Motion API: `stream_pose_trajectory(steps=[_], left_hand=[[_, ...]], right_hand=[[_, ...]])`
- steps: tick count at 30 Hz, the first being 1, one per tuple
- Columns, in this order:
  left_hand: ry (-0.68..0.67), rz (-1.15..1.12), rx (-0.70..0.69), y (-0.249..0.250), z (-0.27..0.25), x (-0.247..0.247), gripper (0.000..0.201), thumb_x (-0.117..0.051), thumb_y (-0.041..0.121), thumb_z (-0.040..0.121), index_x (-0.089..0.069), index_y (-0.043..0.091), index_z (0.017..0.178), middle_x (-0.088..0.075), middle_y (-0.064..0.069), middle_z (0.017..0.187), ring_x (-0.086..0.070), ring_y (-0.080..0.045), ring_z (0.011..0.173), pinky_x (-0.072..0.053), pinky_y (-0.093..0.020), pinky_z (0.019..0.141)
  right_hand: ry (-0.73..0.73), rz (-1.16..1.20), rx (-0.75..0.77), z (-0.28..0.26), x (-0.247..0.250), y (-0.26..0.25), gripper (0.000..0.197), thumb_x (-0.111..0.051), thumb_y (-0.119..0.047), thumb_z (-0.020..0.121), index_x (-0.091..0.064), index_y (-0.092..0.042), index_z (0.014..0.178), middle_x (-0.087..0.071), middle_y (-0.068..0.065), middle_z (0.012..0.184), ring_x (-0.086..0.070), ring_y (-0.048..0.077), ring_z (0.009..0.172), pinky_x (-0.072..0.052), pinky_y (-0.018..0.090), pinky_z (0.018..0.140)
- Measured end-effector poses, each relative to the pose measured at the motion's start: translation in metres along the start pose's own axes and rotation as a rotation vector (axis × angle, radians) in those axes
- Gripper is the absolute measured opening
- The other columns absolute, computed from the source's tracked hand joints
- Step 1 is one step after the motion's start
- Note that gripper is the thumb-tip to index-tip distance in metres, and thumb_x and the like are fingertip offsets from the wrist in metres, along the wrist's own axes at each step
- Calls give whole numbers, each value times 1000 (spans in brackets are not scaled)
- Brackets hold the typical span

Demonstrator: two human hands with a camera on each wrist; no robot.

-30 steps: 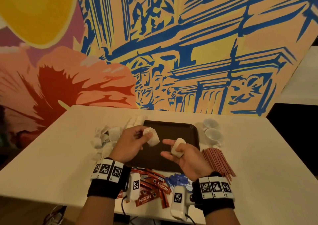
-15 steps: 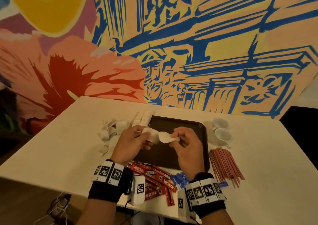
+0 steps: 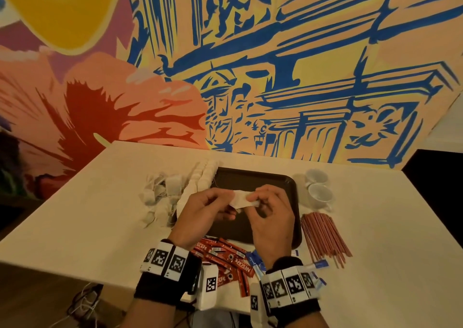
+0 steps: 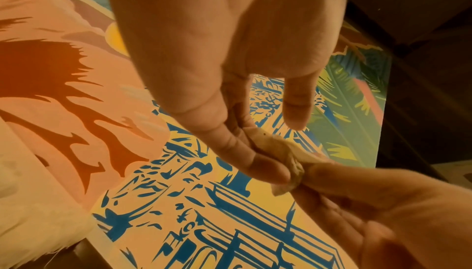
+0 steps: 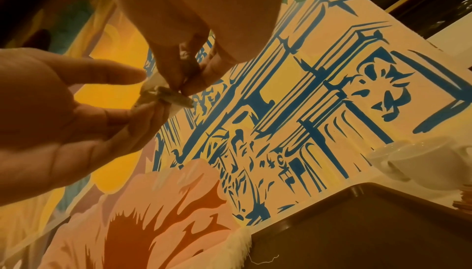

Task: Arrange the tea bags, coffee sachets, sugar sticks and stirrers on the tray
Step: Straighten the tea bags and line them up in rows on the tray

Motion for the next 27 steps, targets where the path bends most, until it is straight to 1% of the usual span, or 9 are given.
stream_pose_trajectory(steps=[4,8,11,14,16,18,21,24,27], left_hand=[[36,144,-108,13,0,2,13,-70,12,91,-72,8,103,-76,-10,90,-72,-21,77,-55,-21,68],[-44,263,-103,17,7,5,15,-72,10,89,-71,7,104,-76,-11,92,-72,-27,76,-60,-31,73],[-113,335,-105,24,10,6,14,-72,10,89,-72,4,102,-75,-12,95,-71,-27,78,-59,-28,71],[-67,367,-125,32,15,22,18,-71,26,90,-76,10,96,-76,-8,91,-71,-32,82,-58,-36,78],[55,328,-126,34,23,49,18,-71,28,90,-77,11,95,-76,-9,92,-72,-34,78,-59,-39,80],[188,284,-135,36,34,81,12,-72,14,90,-74,6,99,-75,-12,98,-72,-27,75,-60,-32,75],[256,313,-106,29,59,116,32,-72,4,87,-62,8,117,-68,-12,98,-69,-26,72,-59,-29,70],[270,394,-16,5,93,141,43,-74,7,86,-56,13,125,-61,-14,97,-68,-25,68,-60,-30,66],[247,540,36,-19,129,155,29,-74,8,86,-61,9,112,-69,-11,91,-66,-23,70,-54,-22,54]], right_hand=[[-122,140,-58,-2,-6,1,20,-76,-1,84,-74,-17,96,-57,-5,117,-64,16,110,-57,25,89],[-253,300,-368,3,-9,24,15,-74,-9,89,-75,-16,102,-71,-2,108,-70,16,101,-58,34,89],[-486,246,-492,6,-26,34,36,-78,-4,85,-68,-19,115,-75,6,98,-74,24,91,-60,41,87],[-657,170,-578,6,-43,43,32,-79,-5,84,-72,-18,112,-75,7,101,-74,24,93,-61,40,84],[-624,88,-634,13,-46,58,24,-81,-9,83,-74,-17,104,-76,3,98,-73,19,92,-60,32,78],[-572,-24,-653,20,-49,76,19,-81,-12,82,-73,-16,99,-76,2,96,-70,14,86,-54,23,66],[-506,-69,-673,29,-64,103,14,-80,-8,83,-71,-11,94,-74,10,98,-64,12,71,-48,18,53],[-516,-132,-673,36,-90,124,14,-79,-6,83,-70,-16,86,-75,7,94,-71,16,74,-59,26,64],[-534,-175,-710,41,-116,144,16,-76,-4,82,-72,-18,87,-74,3,93,-75,18,80,-63,40,80]])
Point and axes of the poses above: each hand's wrist, its own z-axis towards the middle knuckle, its own x-axis out of the back of the hand, y = z × x, the point moved 9 cm from there along z, towards the middle knuckle
